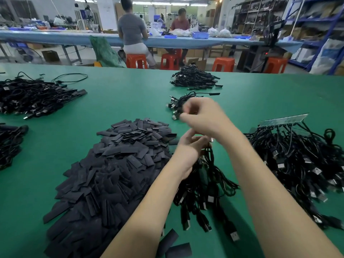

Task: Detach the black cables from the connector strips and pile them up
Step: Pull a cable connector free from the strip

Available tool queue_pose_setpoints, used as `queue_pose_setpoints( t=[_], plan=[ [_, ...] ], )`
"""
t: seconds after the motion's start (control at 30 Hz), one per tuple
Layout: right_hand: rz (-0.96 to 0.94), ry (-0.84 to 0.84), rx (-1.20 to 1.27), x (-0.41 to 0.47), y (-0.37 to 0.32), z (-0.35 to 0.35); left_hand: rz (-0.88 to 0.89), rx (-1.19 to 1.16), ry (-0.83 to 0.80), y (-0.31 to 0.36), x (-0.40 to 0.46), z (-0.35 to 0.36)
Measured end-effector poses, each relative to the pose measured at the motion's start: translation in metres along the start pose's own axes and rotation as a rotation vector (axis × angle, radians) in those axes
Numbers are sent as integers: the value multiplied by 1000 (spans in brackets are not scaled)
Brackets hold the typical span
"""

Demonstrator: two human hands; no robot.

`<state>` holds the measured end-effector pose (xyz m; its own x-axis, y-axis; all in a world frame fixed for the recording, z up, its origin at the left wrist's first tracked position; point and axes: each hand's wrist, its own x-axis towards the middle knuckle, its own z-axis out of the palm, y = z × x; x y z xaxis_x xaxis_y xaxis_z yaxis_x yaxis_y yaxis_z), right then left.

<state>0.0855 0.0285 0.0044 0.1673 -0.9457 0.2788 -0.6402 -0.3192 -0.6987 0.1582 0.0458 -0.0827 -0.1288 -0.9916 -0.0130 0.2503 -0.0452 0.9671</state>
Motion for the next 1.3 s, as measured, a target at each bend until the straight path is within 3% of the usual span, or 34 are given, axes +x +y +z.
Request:
queue_pose_setpoints(
  t=[0.07,0.2,0.3,0.53,1.03,1.3],
  plan=[
    [93,95,269,-16,28,-23,-1,9,-20,0,0,0],
    [261,126,921,-48,76,-41,1,85,-65,0,-1,-1],
    [362,149,1153,-60,96,-37,30,135,-120,0,-3,-1],
    [249,209,1250,-62,102,-25,119,203,-152,0,-5,0],
    [130,243,1205,-64,107,-22,185,202,-162,0,-7,1],
    [111,92,1175,-68,109,-33,186,213,-193,-1,-7,-1]
  ],
)
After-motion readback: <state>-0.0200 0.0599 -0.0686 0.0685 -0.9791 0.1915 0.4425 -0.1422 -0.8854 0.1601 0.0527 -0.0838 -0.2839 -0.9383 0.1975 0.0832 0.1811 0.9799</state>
